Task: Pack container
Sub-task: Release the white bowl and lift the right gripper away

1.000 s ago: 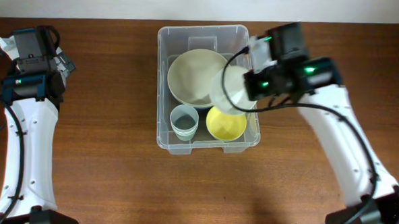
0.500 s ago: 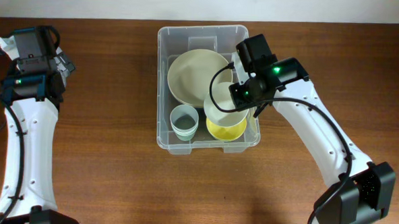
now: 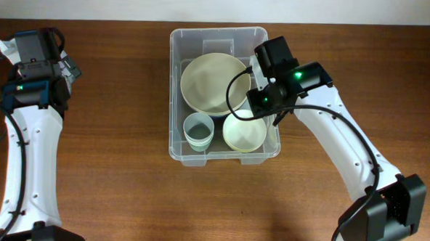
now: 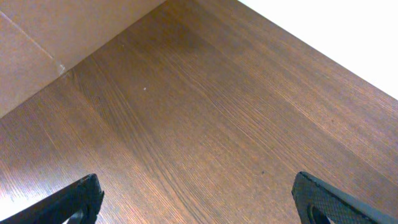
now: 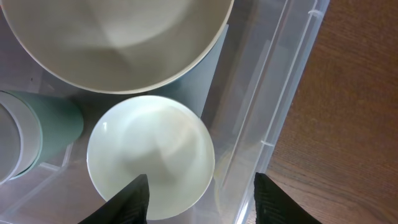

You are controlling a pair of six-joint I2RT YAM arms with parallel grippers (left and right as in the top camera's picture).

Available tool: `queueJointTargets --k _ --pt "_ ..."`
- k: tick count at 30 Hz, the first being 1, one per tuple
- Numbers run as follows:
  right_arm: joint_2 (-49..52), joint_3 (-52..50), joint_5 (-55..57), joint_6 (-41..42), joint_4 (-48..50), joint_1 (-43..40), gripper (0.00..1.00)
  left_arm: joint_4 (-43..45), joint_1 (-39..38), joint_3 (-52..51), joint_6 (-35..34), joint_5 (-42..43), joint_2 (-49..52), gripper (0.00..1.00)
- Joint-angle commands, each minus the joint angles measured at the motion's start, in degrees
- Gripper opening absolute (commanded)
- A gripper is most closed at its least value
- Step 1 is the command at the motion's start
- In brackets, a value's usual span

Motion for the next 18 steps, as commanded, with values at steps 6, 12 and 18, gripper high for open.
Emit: queueJointTargets --k 6,12,18 --pt "-4.55 3.67 2.58 0.94 0.13 0.13 0.50 -0.07 0.28 0.63 0.48 -0.83 -0.13 1.00" --pt "-5.20 4.02 14.27 9.38 0.72 -3.45 0.73 -0.07 0.31 0.63 0.48 -0.83 -0.13 1.00" --pt "-5.20 5.38 10.03 9.75 3.41 -14.47 0.99 -0.07 0.31 0.63 0.48 -0.83 -0.13 0.99"
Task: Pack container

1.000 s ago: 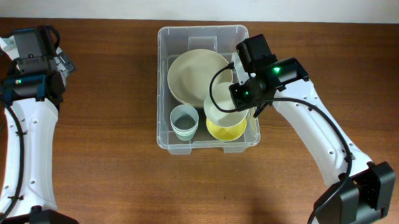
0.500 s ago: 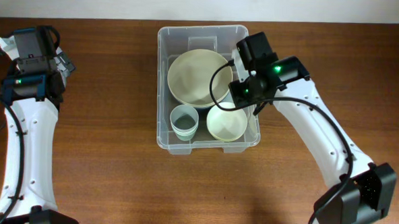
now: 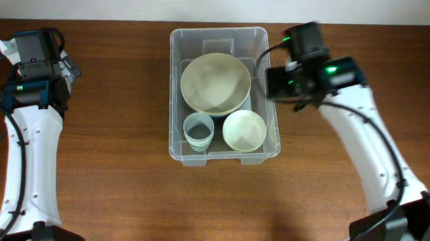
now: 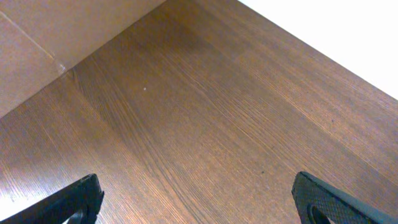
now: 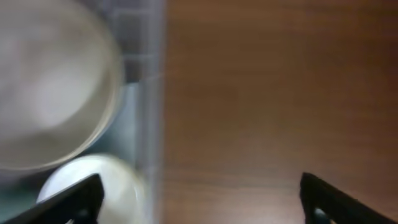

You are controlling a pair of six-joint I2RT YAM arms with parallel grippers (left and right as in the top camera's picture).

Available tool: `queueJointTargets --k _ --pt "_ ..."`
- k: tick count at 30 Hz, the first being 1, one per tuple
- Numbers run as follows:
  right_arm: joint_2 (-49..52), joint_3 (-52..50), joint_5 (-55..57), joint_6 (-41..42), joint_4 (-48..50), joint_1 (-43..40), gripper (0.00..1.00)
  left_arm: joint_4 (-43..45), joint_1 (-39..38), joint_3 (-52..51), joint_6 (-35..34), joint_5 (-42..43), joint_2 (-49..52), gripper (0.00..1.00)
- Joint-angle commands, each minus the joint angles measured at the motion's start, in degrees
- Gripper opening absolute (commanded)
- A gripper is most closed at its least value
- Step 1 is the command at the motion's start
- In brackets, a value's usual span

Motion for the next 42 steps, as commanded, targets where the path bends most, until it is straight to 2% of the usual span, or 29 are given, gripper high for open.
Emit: queueJointTargets --k 1,8,15,42 --pt "-1.31 2.34 0.46 1.73 1.14 -6.43 0.99 -0.07 0.31 0.63 0.48 -0.83 -0.13 0.99" --pt "-1.29 2.32 0.50 1.73 1.84 -15.93 0.99 -0.07 0.31 0.63 0.48 -0.83 -0.13 0.99" --pt "-1.29 2.32 0.50 1.73 1.84 -20.41 0.99 -0.07 0.31 0.63 0.48 -0.83 -0.13 0.99" --pt "-1.29 2.29 0.48 1.73 1.84 -20.92 0.99 -0.07 0.31 0.63 0.48 -0.83 -0.13 0.99"
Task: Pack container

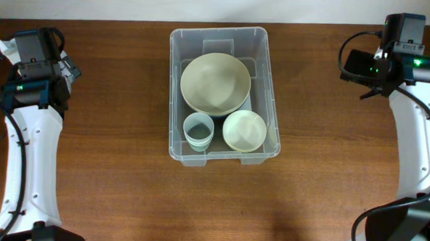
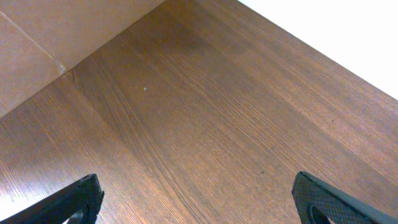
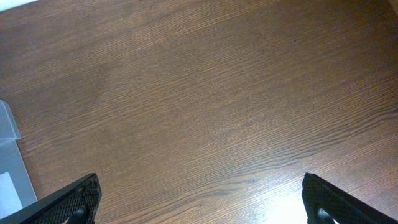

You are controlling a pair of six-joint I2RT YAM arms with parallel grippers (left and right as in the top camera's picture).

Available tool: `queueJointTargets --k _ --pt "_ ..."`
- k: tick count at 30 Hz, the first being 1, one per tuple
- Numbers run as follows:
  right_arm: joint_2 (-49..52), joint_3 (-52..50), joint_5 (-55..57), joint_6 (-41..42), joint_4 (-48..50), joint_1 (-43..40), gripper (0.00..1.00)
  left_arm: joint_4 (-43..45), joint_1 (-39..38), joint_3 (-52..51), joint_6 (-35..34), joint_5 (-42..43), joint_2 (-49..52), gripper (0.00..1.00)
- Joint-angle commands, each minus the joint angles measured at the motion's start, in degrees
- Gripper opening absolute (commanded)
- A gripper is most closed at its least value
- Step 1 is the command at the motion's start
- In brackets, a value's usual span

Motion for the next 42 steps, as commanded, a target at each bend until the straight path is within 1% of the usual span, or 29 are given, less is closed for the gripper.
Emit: queueJointTargets --k 1,33,38,42 --pt "-1.29 1.29 0.46 0.87 0.17 -0.20 0.99 -0.07 0.31 0.63 0.48 -0.83 -0.13 0.99" --pt "-2.16 1.25 0.50 0.85 0.17 -0.26 0.99 -0.07 0.31 0.63 0.48 -0.83 -0.13 0.99" --pt "-9.81 1.25 -1.22 0.09 6.60 -0.04 0.99 -0.07 0.31 0.63 0.48 -0.83 -0.13 0.99" --pt "-18.71 1.22 -5.51 0.04 16.98 1.03 0.99 -0.07 0.31 0.63 0.48 -0.83 -0.13 0.99"
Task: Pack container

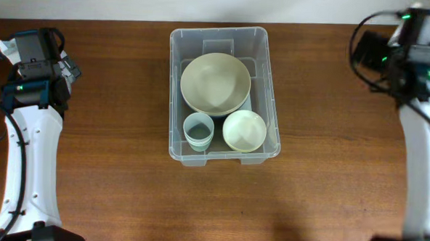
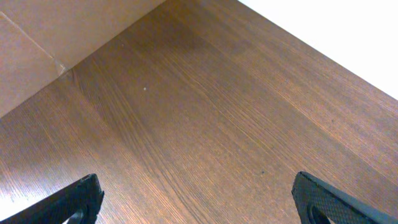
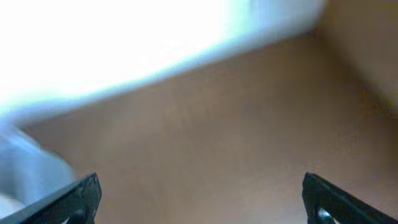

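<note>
A clear plastic container [image 1: 174, 97] stands at the table's middle back. Inside it lie a large cream bowl [image 1: 215, 83], a small pale bowl [image 1: 244, 130] and a grey-green cup [image 1: 198, 130]. My left gripper [image 2: 196, 202] is open over bare wood at the far left; the overhead view shows only its arm [image 1: 34, 69]. My right gripper [image 3: 199, 200] is open with nothing between its fingers, over wood at the far right back corner, its view blurred. Only its wrist [image 1: 414, 49] shows in the overhead view.
The brown wooden table [image 1: 110, 181] ends at a white wall along the back. A cable loops by the right arm near the back right corner.
My right arm has shifted a little further right and back toward the table's corner, and its wrist view is now blurred with the white wall in it. The left arm is unchanged.
My right gripper was open just above the small pale bowl inside the container. Then it was over the container's right wall, then open over bare wood at the far right. Now it is by the back right corner. The left arm stayed put throughout.
</note>
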You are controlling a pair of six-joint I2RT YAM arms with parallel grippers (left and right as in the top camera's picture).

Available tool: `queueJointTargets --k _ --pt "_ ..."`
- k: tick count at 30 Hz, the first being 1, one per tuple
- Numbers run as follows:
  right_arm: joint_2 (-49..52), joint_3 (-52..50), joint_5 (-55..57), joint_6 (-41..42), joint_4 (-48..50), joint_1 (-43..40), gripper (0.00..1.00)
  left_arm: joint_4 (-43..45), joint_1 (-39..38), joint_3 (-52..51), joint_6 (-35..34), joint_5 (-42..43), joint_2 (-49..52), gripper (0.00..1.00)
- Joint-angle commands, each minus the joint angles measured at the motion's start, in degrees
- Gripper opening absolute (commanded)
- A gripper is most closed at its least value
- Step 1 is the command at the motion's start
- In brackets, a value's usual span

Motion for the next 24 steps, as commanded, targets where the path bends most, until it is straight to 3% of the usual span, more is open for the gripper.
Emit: queueJointTargets --k 1,9,19,24 --pt "-10.97 1.31 -3.50 0.17 6.14 1.11 0.99 -0.07 0.31 0.63 0.48 -0.83 -0.13 0.99" --pt "-28.74 -5.95 -3.58 -4.48 26.43 2.99 0.99 -0.07 0.31 0.63 0.48 -0.83 -0.13 0.99" --pt "-56.24 -43.93 -3.50 -8.94 70.23 2.82 0.99 -0.07 0.31 0.63 0.48 -0.83 -0.13 0.99" --pt "-67.87 -60.19 -3.52 -9.88 74.40 2.82 0.99 -0.07 0.31 0.63 0.48 -0.83 -0.13 0.99"
